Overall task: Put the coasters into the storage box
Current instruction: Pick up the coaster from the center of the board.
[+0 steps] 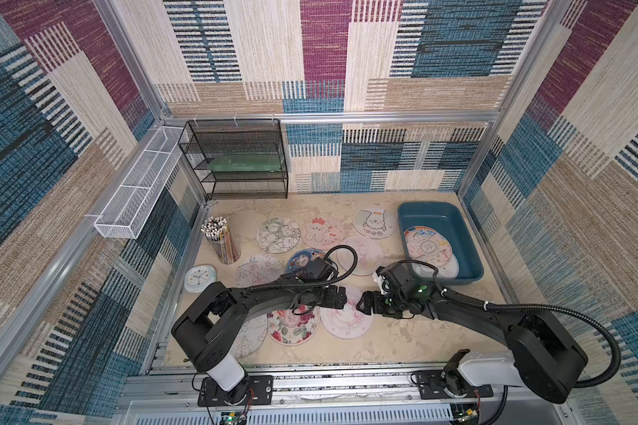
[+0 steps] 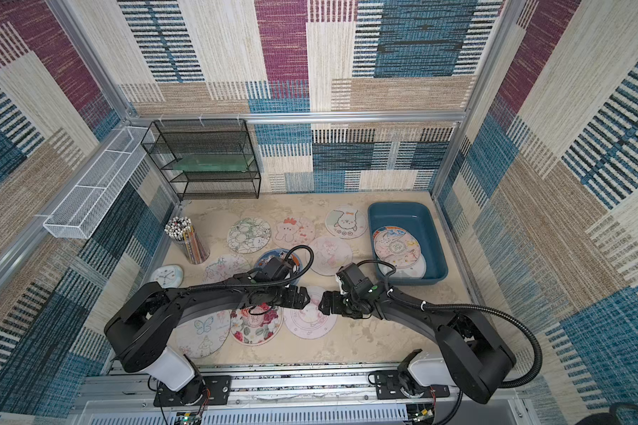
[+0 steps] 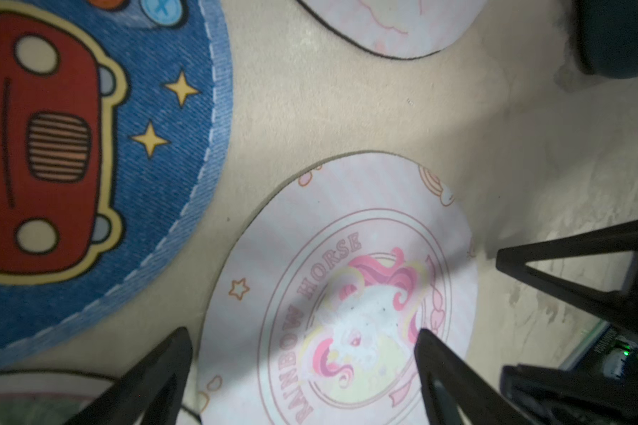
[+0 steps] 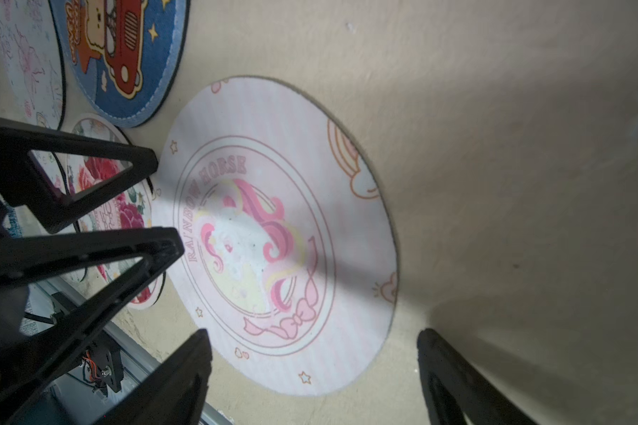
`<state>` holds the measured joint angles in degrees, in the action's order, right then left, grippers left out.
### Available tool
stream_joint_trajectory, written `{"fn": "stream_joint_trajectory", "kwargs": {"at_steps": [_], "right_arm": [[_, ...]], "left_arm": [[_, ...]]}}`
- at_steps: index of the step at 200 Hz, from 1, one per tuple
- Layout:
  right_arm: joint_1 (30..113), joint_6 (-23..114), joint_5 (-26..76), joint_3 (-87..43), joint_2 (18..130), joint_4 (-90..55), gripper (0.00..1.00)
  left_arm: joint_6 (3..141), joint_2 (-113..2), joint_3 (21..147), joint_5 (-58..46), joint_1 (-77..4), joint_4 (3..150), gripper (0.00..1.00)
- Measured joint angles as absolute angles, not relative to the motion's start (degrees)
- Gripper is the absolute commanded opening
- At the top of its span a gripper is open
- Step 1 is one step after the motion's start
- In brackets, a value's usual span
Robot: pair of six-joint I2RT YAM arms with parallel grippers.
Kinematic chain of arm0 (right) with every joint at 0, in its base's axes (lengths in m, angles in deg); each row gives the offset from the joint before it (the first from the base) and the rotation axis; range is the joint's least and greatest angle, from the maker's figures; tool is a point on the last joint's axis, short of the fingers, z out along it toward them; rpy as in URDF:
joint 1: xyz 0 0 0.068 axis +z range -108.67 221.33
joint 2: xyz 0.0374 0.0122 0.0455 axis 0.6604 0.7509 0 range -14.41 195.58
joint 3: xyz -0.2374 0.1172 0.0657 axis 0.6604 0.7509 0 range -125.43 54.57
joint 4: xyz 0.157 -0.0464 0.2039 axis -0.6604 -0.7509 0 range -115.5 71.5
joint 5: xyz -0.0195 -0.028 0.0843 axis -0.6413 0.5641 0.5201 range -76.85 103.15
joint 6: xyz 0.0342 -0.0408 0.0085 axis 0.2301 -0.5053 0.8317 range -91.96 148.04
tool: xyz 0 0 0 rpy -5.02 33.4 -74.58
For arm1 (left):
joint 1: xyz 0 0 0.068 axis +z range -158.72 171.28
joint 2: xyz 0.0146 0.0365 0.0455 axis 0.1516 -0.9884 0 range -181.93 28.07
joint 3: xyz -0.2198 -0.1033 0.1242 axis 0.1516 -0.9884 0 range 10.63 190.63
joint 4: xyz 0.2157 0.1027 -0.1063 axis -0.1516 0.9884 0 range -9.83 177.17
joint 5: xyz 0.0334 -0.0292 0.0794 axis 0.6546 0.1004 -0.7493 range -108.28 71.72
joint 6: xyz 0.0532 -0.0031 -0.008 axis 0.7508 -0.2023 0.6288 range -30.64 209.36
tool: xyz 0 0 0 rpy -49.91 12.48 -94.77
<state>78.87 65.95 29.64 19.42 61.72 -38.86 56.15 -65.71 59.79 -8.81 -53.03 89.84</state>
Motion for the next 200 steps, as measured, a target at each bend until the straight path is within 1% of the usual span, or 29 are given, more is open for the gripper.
{"fn": "stream_joint_trajectory", "kwargs": {"at_steps": [57,105,147,173,200], "right_arm": [[79.9,68.8,31.0,22.0,62.7,-32.3,0.8],[80.3,69.8,31.8,22.5,64.1,-28.6,0.66],[80.4,70.2,31.6,22.7,64.3,-28.4,0.48],[80.4,70.2,31.6,22.3,64.7,-28.4,0.4],[80.6,70.1,31.6,21.3,65.7,-27.8,0.34]], "left_arm": [[56.1,-65.7,58.9,-8.8,-53.1,87.2,0.94],[56.1,-65.7,58.9,-8.9,-53.1,87.0,0.94],[56.1,-65.6,59.0,-8.9,-53.2,87.3,0.94],[56.1,-65.6,59.0,-8.9,-53.3,87.3,0.94],[56.1,-65.7,59.0,-9.0,-53.3,87.2,0.94]]}}
